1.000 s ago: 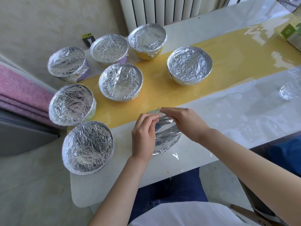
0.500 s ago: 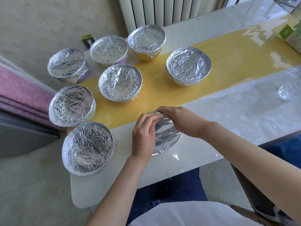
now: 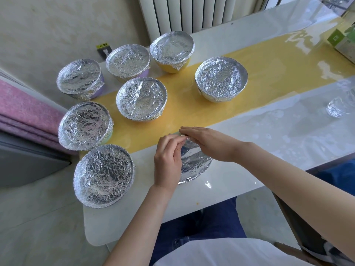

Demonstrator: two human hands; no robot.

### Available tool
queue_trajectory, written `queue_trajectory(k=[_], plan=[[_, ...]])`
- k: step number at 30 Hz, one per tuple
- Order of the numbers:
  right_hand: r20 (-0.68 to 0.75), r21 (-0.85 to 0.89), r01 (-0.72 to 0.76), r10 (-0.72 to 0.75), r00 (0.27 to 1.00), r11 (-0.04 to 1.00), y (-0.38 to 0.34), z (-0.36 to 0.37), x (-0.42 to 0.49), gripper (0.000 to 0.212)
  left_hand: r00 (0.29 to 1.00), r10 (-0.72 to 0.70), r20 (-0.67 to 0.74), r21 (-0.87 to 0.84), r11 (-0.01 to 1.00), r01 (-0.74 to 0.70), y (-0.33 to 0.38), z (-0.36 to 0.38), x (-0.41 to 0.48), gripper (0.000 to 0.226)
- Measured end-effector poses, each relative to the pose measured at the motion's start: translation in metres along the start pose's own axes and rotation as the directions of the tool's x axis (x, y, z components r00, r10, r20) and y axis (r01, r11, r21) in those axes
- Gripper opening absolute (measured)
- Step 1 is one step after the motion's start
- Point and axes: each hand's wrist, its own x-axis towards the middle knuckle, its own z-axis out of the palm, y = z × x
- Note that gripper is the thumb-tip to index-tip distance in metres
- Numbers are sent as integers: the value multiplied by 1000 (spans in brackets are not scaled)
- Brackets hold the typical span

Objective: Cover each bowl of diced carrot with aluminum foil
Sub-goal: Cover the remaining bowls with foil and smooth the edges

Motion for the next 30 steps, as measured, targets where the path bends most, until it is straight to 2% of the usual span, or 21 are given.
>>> queue_trajectory(k=[2, 8, 14, 21, 26, 30], plan=[[-7, 95, -58, 59, 998, 994, 2, 4, 0, 46, 1000, 20, -1, 11, 1000, -20, -1, 1, 0, 14], [-21, 170, -74, 79, 997, 983, 6, 6, -3, 44, 999, 40, 7, -14, 999, -40, -1, 1, -3, 14], [-153, 369, -69, 134, 979, 927, 12, 15, -15, 39, 1000, 11, -19, -29, 1000, -12, -4, -3, -7, 18], [-219, 241, -17, 71, 973, 970, 19, 20, -15, 38, 1000, -4, -26, -18, 1000, 3, -4, -3, -10, 19], [-295, 322, -113, 213, 932, 940, 29, 29, -18, 36, 998, -40, -45, -3, 999, 40, -6, -3, -10, 19], [-316, 324, -107, 214, 924, 940, 27, 32, -17, 34, 999, -49, 7, 51, 998, 49, -4, -5, -8, 21]])
